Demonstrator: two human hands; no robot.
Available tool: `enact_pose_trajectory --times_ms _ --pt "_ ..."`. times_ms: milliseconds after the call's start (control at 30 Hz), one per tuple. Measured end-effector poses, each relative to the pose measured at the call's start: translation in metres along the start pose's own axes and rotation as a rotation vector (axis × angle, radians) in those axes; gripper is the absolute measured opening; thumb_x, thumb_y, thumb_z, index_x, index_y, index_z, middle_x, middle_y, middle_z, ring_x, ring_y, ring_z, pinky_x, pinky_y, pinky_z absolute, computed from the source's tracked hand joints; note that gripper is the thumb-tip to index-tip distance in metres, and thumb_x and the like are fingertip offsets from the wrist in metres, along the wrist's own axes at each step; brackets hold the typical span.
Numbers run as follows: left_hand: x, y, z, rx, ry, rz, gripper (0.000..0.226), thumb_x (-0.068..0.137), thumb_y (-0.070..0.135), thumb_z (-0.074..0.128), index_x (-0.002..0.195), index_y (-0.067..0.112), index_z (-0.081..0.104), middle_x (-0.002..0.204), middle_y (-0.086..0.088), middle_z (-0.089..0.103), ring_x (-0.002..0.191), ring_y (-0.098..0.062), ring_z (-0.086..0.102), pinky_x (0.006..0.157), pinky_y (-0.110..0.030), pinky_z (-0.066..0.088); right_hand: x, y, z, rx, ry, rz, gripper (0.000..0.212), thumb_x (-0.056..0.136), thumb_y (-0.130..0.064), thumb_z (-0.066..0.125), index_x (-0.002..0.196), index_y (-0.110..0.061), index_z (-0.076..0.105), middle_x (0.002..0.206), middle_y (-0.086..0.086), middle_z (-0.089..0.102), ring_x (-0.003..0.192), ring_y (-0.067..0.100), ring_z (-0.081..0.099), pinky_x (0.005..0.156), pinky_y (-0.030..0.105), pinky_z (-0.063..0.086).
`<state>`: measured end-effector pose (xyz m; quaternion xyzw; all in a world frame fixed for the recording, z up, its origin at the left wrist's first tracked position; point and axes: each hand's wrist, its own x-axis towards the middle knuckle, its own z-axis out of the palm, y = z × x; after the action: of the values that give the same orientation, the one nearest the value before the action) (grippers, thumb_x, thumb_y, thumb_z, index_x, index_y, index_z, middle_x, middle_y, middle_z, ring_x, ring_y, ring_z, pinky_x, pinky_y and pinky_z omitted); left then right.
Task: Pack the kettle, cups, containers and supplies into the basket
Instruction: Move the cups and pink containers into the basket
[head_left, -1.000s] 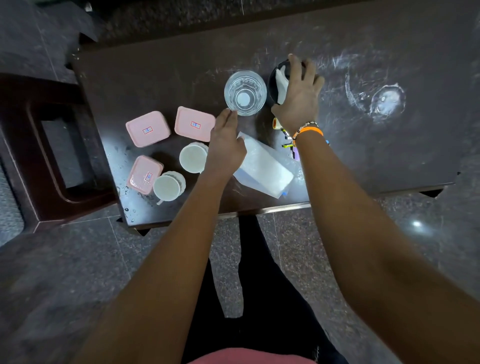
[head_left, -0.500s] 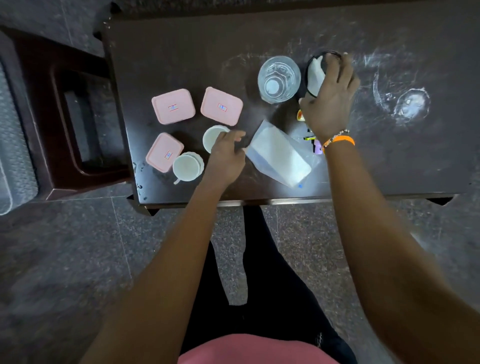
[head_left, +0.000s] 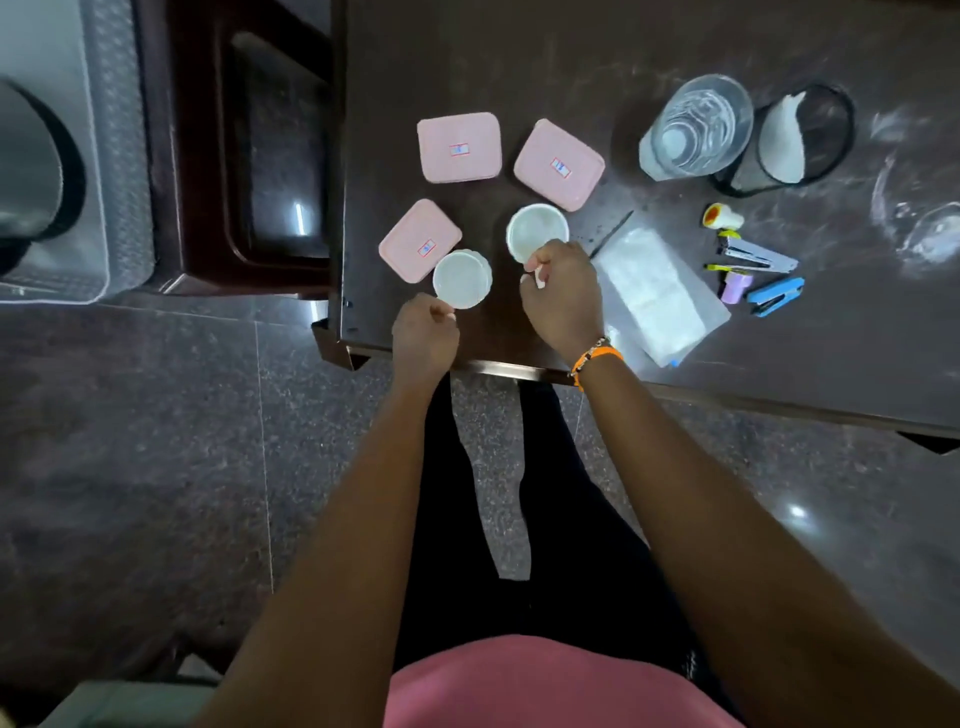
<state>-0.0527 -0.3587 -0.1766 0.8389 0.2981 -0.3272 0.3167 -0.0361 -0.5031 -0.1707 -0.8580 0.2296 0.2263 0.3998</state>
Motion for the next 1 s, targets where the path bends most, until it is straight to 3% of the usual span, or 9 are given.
enact_pose_trajectory --times_ms 100,200,267,367,433,567,700,800,1000 --pt "0.013 -0.006 -0.001 -0.153 -0.025 -0.198 0.014 0.087 0.008 0.052 0.1 0.003 0.053 0.111 -0.02 0.062 0.107 -0.033 0.059 0.09 -0.036 0.045 0.004 0.006 0.022 0.152 0.101 0.27 0.026 0.079 -0.004 0.056 0.104 0.004 0.052 0.114 0.02 0.055 0.105 0.031 0.053 0.083 0.028 0.037" --pt "0.022 -0.009 0.0 -0.354 -0.243 -0.297 0.038 0.088 0.002 0.049 0.125 0.003 0.041 0.114 -0.024 0.057 0.097 -0.03 0.06 0.084 -0.042 0.049 0.013 0.011 0.034 0.244 0.1 0.414 0.013 0.083 -0.009 0.056 0.095 -0.008 0.051 0.097 0.013 0.056 0.089 0.025 0.052 0.081 0.032 0.042" --pt "0.029 -0.013 0.002 -0.376 -0.295 -0.254 0.042 0.086 0.0 0.05 0.128 0.004 0.042 0.107 -0.019 0.058 0.088 -0.026 0.061 0.072 -0.032 0.049 0.018 0.018 0.038 0.169 0.056 0.386 0.015 0.087 -0.015 0.054 0.072 -0.014 0.052 0.079 0.006 0.053 0.081 0.02 0.047 0.073 0.031 0.04" --pt "0.043 -0.022 0.003 -0.13 -0.189 -0.109 0.028 0.081 -0.002 0.056 0.109 0.003 0.057 0.113 -0.018 0.065 0.104 -0.03 0.063 0.094 -0.037 0.05 0.023 0.028 0.04 0.117 0.027 0.349 0.043 0.09 -0.017 0.055 0.052 -0.023 0.034 0.056 -0.005 0.04 0.075 0.02 0.043 0.058 0.026 0.023" --pt "0.044 -0.025 -0.001 -0.092 -0.167 -0.047 0.024 0.083 -0.005 0.05 0.104 0.001 0.061 0.106 -0.023 0.068 0.099 -0.033 0.066 0.092 -0.038 0.052 0.021 0.03 0.039 0.1 0.034 0.298 0.043 0.089 -0.015 0.058 0.05 -0.017 0.038 0.053 -0.002 0.037 0.072 0.022 0.039 0.055 0.029 0.018" --pt "0.038 -0.03 -0.008 0.402 -0.138 0.246 0.03 0.089 0.003 0.04 0.115 0.007 0.055 0.108 -0.022 0.064 0.1 -0.04 0.06 0.087 -0.045 0.05 0.011 0.029 0.035 0.115 0.106 0.208 0.026 0.09 -0.013 0.054 0.085 0.012 0.062 0.08 0.031 0.057 0.074 0.029 0.044 0.069 0.036 0.034" --pt "0.034 -0.022 -0.008 0.647 -0.102 0.417 0.022 0.095 0.014 0.044 0.112 0.003 0.054 0.105 -0.023 0.064 0.097 -0.042 0.06 0.077 -0.046 0.047 0.008 0.026 0.028 0.11 0.143 0.149 0.021 0.092 -0.012 0.05 0.089 0.003 0.065 0.074 0.007 0.053 0.079 0.021 0.045 0.067 0.027 0.027" --pt "0.037 -0.025 -0.009 0.493 -0.111 0.367 0.021 0.092 0.007 0.041 0.107 0.002 0.057 0.104 -0.022 0.066 0.095 -0.039 0.062 0.083 -0.045 0.051 0.009 0.024 0.029 0.107 0.152 0.164 0.02 0.092 -0.011 0.05 0.088 0.002 0.065 0.062 -0.007 0.043 0.076 0.019 0.042 0.065 0.025 0.025" --pt "0.043 -0.04 -0.009 0.205 -0.163 0.262 0.024 0.088 0.0 0.043 0.106 0.008 0.058 0.1 -0.019 0.066 0.092 -0.034 0.064 0.085 -0.044 0.052 0.008 0.023 0.034 0.133 0.155 0.157 0.025 0.094 -0.017 0.049 0.087 0.001 0.065 0.077 0.01 0.053 0.076 0.02 0.045 0.068 0.026 0.031"
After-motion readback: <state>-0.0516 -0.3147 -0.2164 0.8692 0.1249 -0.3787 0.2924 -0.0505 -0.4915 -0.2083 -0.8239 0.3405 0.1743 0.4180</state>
